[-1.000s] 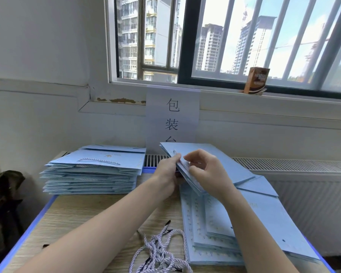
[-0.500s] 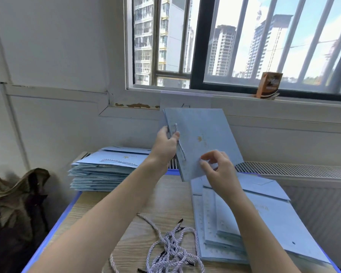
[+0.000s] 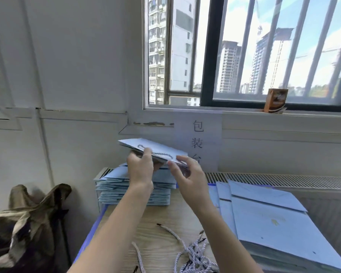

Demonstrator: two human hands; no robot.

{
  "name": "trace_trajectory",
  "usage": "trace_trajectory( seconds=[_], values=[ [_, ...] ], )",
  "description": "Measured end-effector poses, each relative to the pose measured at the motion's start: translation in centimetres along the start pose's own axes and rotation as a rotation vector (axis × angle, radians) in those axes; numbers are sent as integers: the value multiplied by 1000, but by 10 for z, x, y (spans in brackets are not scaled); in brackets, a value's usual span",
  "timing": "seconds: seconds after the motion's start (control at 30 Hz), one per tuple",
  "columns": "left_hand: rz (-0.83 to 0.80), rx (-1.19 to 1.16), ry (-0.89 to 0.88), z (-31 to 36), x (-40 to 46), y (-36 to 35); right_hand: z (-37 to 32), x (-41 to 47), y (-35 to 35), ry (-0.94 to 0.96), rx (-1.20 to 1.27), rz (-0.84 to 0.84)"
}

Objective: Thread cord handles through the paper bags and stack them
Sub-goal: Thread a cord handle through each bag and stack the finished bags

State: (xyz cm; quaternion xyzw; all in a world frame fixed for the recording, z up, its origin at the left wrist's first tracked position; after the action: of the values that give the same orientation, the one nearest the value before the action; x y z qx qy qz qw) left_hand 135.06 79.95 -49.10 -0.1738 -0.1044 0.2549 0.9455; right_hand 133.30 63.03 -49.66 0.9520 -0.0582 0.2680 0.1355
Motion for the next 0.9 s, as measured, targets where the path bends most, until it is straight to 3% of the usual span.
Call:
trace_trajectory(
  seconds=[0.1,0.23,0.3,0.4,0.47,0.6,0.77,0.9],
  values=[
    [27,182,-157,6,0,11,7,-8,-17,-56,5,-39],
    [2,459,-632,42,-12,11,19,-17,-33,-80,-82,-125],
    [78,648,-907,59,-25,11,19,-19,-35,-84,-114,-150],
    [135,1026,-1113,57,-32,2,18,-21,-34,-74,-122,-146],
    [-11,1237,-1070,42,-28,-7,18,-21,-33,-71,-132,-136],
    [-338,1615,-630,-10,-5,0,20,-24,-29,-51,-194,-84],
    [-507,1581,-495,-23,4,6,28,-25,-19,-70,-258,15],
    [-532,1553,-430,-31,5,5,34,-21,-19,-76,-307,8]
  ],
)
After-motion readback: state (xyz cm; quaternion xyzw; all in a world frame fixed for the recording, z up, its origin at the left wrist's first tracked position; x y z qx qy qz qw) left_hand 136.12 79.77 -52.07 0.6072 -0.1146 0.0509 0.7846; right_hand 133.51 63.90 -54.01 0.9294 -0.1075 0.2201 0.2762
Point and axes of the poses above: each hand's wrist, its own x-axis towards the middle knuckle, its own y-axis out of the back of the hand, z = x × y, the point moved 8 cm from there along x, towards the middle knuckle, and after that the axes turned 2 degrees about x, right-handed, at the moved point
